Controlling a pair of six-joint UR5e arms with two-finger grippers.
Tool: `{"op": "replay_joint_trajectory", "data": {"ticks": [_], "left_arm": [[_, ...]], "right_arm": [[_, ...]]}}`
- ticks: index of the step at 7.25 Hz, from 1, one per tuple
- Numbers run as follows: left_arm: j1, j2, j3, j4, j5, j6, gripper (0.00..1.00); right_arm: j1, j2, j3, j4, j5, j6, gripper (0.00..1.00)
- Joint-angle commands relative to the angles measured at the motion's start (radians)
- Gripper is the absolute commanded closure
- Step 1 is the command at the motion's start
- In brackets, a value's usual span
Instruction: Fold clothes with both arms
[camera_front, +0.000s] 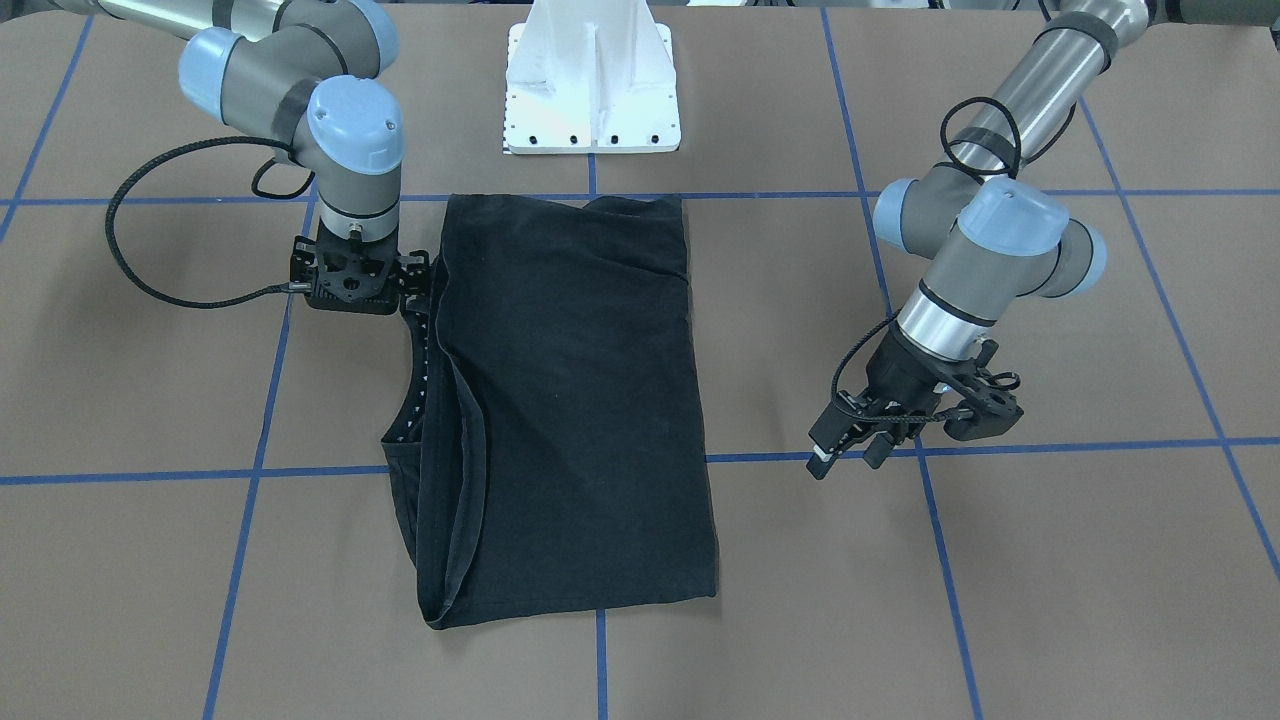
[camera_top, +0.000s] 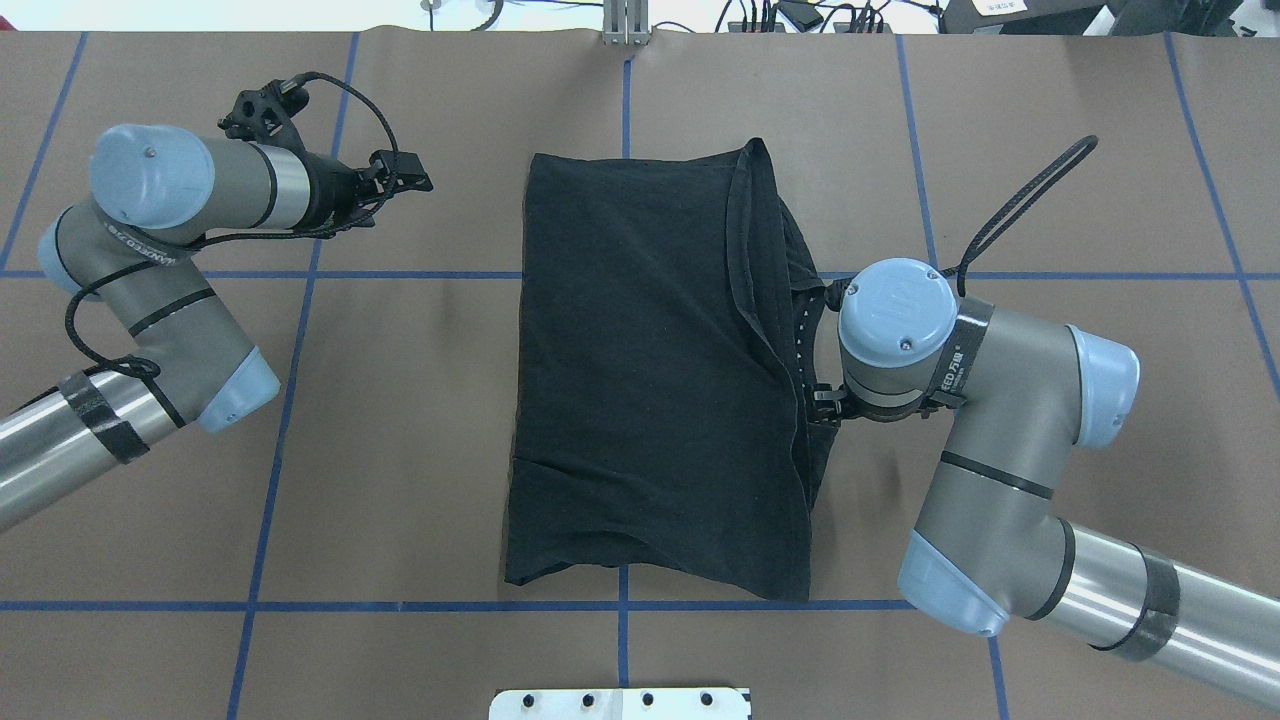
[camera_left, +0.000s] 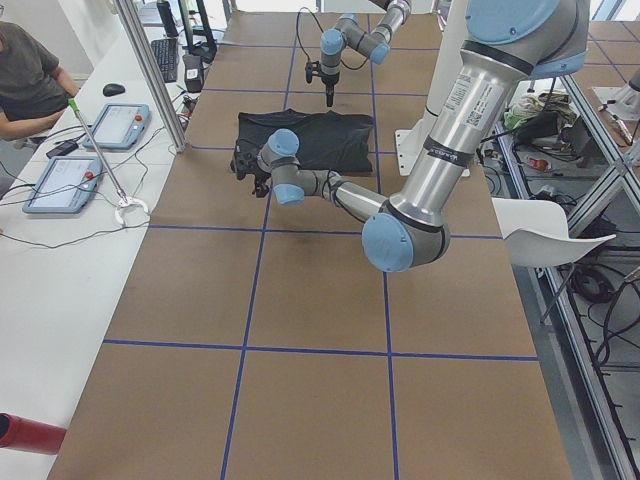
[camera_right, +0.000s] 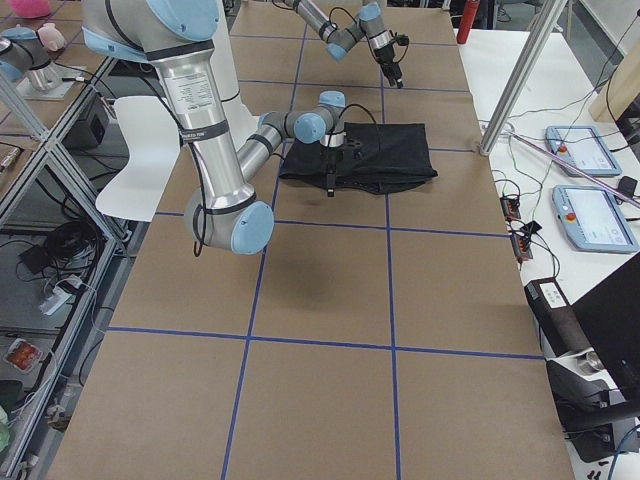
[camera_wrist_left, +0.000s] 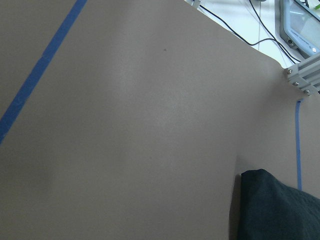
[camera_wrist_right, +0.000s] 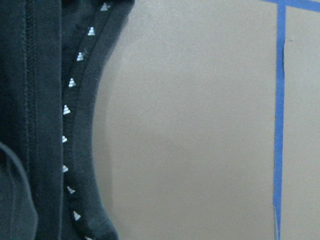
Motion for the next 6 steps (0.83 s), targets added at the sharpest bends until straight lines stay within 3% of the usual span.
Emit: {"op": "replay_joint_trajectory", "data": {"ticks": [1,3,6], "left_arm": [[0.000,0.001,0.004,-0.002,-0.001,0.006,0.00],[0.000,0.003,0.007,-0.008,-0.001,-0.003,0.00],[0.000,0.004,0.009,-0.009,-0.002,-0.003,0.00]], "right_arm": [[0.026,0.105,-0.050,-0.007,-0.001,-0.006,0.00],[0.030,0.310,-0.283,0.005,-0.001,-0.006,0.00],[0.038,0.337,-0.390,0.010,-0.012,-0.055,0.00]]}}
